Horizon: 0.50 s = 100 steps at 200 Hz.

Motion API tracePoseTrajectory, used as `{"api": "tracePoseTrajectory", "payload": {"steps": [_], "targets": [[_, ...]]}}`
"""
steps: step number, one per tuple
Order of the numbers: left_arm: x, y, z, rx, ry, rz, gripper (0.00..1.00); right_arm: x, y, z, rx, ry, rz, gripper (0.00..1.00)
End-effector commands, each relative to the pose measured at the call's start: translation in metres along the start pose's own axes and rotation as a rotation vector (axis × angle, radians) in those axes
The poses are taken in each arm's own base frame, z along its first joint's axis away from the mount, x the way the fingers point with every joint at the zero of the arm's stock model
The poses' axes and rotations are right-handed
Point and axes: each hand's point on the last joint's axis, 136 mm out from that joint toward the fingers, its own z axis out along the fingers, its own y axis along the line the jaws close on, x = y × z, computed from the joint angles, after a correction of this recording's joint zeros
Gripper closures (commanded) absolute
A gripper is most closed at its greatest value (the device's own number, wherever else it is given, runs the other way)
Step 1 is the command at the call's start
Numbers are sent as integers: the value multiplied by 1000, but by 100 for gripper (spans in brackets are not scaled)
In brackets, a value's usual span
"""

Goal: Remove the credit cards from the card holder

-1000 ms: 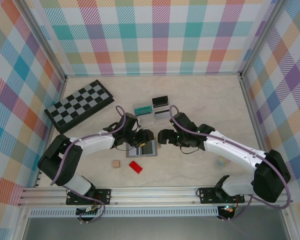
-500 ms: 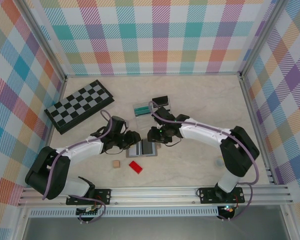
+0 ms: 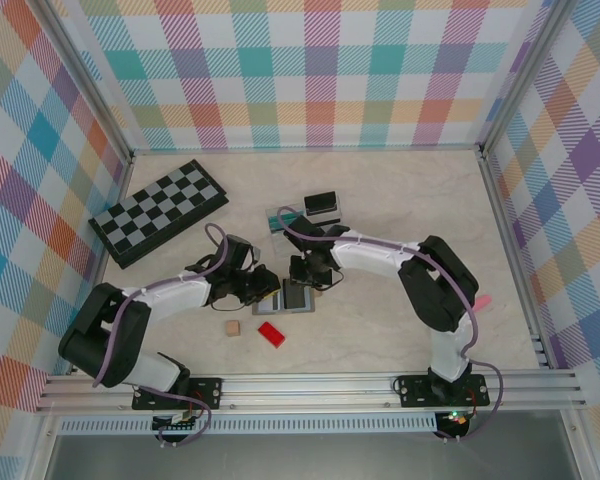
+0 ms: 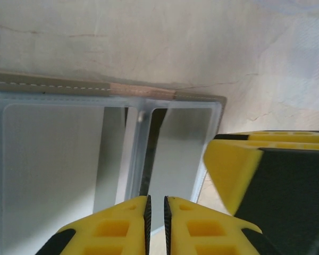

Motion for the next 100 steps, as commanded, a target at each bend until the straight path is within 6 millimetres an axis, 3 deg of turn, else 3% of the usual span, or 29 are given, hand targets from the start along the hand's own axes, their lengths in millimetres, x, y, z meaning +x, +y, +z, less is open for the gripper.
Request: {"api": "tracePoseTrajectory", "payload": {"steps": [1, 49, 100], "targets": [[-8, -13, 0, 40, 3, 13, 84, 1, -10, 2, 67, -5, -5, 75], [-6, -8, 4, 31, 14, 4, 85, 11, -7, 15, 21, 45, -13, 78], [-3, -7, 9, 28, 45, 21, 86, 15, -19, 19, 61, 47, -3, 81]]}}
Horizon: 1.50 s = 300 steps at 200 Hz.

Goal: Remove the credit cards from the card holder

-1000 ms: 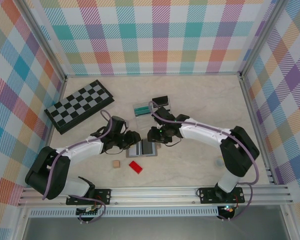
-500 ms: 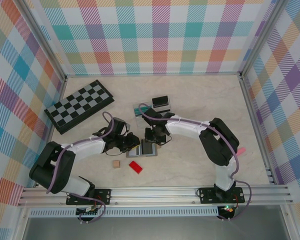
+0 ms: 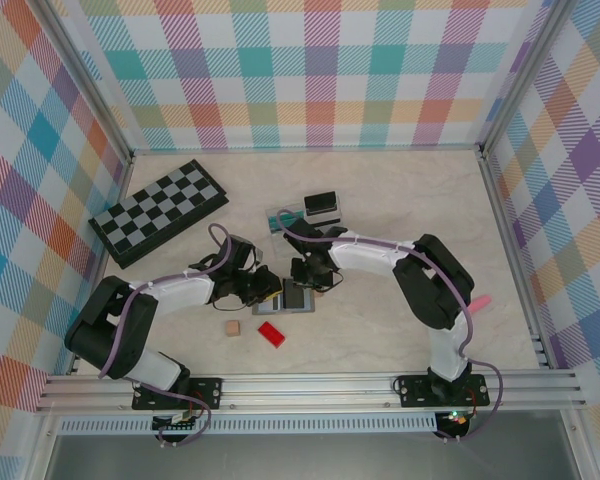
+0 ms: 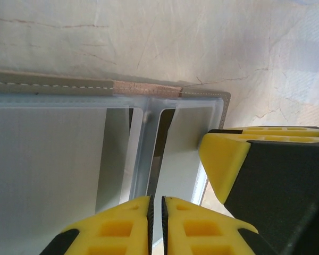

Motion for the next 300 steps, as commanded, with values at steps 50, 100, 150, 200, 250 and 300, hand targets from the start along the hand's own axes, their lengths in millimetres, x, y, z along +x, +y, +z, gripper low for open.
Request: {"api": "tracePoseTrajectory", "payload": {"steps": [50, 100, 150, 200, 250, 300], "targets": [[-5, -6, 9, 25, 34, 26, 84, 13, -16, 10, 57, 37, 4, 81], [-6, -2, 7, 3, 15, 31, 83, 15, -16, 12, 48, 44, 6, 81], [-2, -1, 9, 5, 43, 30, 80, 20, -8, 13, -6, 68, 10, 81], [-1, -4, 10, 21, 54, 39, 83, 21, -7, 13, -14, 69, 13, 81], [-3, -2, 6, 5, 33, 49, 88, 22, -13, 15, 12, 67, 21, 82], [-3, -7, -2, 22, 16, 96, 89, 24, -27, 19, 79, 71, 35, 82]]}}
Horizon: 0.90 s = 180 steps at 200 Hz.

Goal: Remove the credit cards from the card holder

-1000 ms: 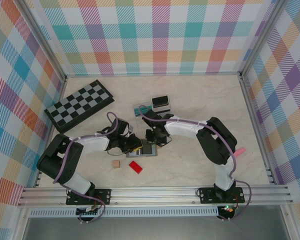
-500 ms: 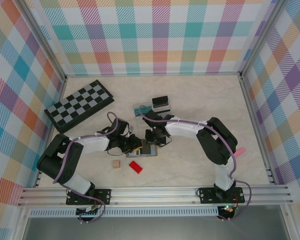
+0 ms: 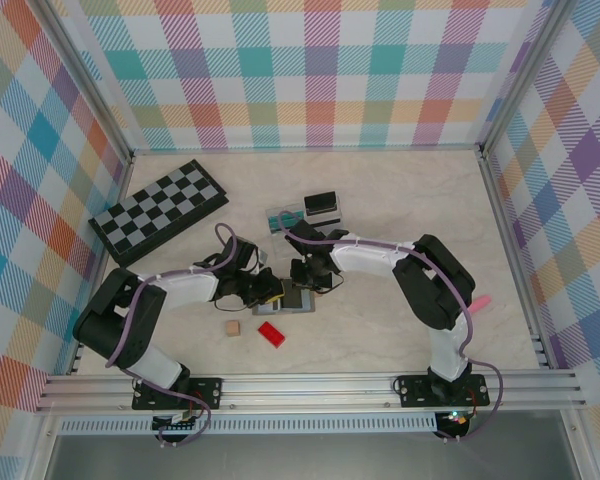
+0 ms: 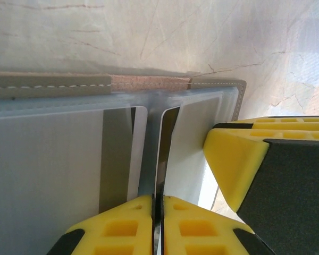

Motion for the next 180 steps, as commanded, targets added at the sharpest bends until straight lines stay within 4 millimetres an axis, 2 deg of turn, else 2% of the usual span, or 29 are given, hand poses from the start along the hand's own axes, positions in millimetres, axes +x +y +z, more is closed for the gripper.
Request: {"api": "tracePoseTrajectory", "payload": {"steps": [1, 41, 110, 150, 180], "targets": [[-8, -11, -11, 25, -35, 52, 89, 22, -32, 13, 123, 70, 32, 82], [-8, -14, -18, 35, -56, 99, 91, 24, -39, 17, 161, 76, 40, 82], [-10, -7, -21, 13, -67, 103, 100, 23, -40, 17, 167, 77, 40, 82], [-11, 0, -30, -46, -85, 136, 100, 20, -31, 8, 134, 64, 26, 82], [-17, 0, -53, -122, -148, 218, 100, 8, -13, -10, 59, 38, -14, 82]]}}
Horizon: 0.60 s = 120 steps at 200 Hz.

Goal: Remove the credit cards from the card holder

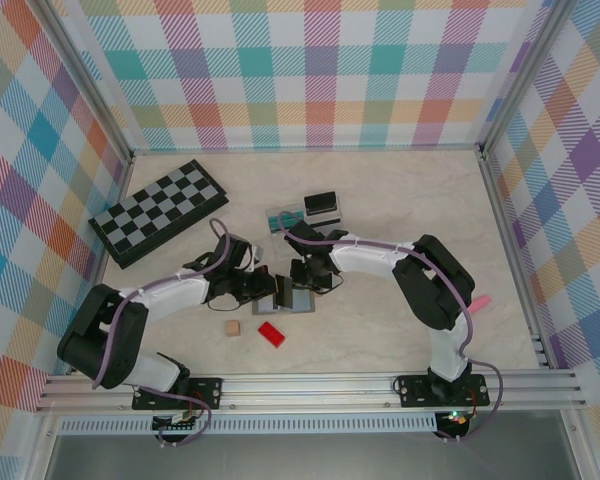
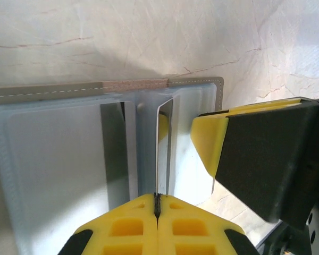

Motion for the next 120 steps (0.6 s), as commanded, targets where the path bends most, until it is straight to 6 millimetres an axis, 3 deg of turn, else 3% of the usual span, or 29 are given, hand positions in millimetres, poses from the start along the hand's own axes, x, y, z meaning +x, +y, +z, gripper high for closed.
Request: {"api": "tracePoseTrajectory", "payload": {"steps": [1, 35, 56, 83, 120], "targets": [[-11, 7, -24, -95, -59, 74, 100, 9, -10, -10, 36, 45, -30, 82], [-19, -2, -58, -142, -131, 180, 100, -15, 31, -58, -161, -48, -102, 76], [-23, -18, -79, -112, -187, 259, 100, -24, 47, -93, -246, -123, -156, 61], [-27, -43, -103, -34, -271, 355, 100, -30, 42, -124, -273, -197, -160, 42], [-31, -75, -121, 96, -340, 408, 100, -31, 40, -145, -405, -230, -144, 31]]}}
